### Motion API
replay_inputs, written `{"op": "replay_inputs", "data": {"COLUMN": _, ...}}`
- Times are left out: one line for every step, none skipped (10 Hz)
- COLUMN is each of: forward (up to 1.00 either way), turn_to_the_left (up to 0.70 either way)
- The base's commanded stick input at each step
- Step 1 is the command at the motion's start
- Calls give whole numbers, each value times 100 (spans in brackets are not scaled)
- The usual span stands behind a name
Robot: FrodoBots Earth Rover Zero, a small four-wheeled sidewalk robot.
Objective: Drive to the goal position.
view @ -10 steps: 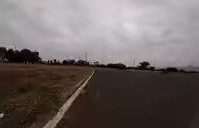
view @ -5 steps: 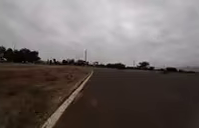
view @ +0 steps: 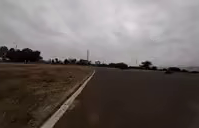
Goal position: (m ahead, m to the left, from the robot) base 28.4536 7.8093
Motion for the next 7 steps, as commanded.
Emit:
{"op": "replay_inputs", "data": {"forward": 85, "turn_to_the_left": 0}}
{"op": "replay_inputs", "data": {"forward": 85, "turn_to_the_left": 0}}
{"op": "replay_inputs", "data": {"forward": 85, "turn_to_the_left": 0}}
{"op": "replay_inputs", "data": {"forward": 85, "turn_to_the_left": 0}}
{"op": "replay_inputs", "data": {"forward": 85, "turn_to_the_left": 0}}
{"op": "replay_inputs", "data": {"forward": 85, "turn_to_the_left": 0}}
{"op": "replay_inputs", "data": {"forward": 85, "turn_to_the_left": 0}}
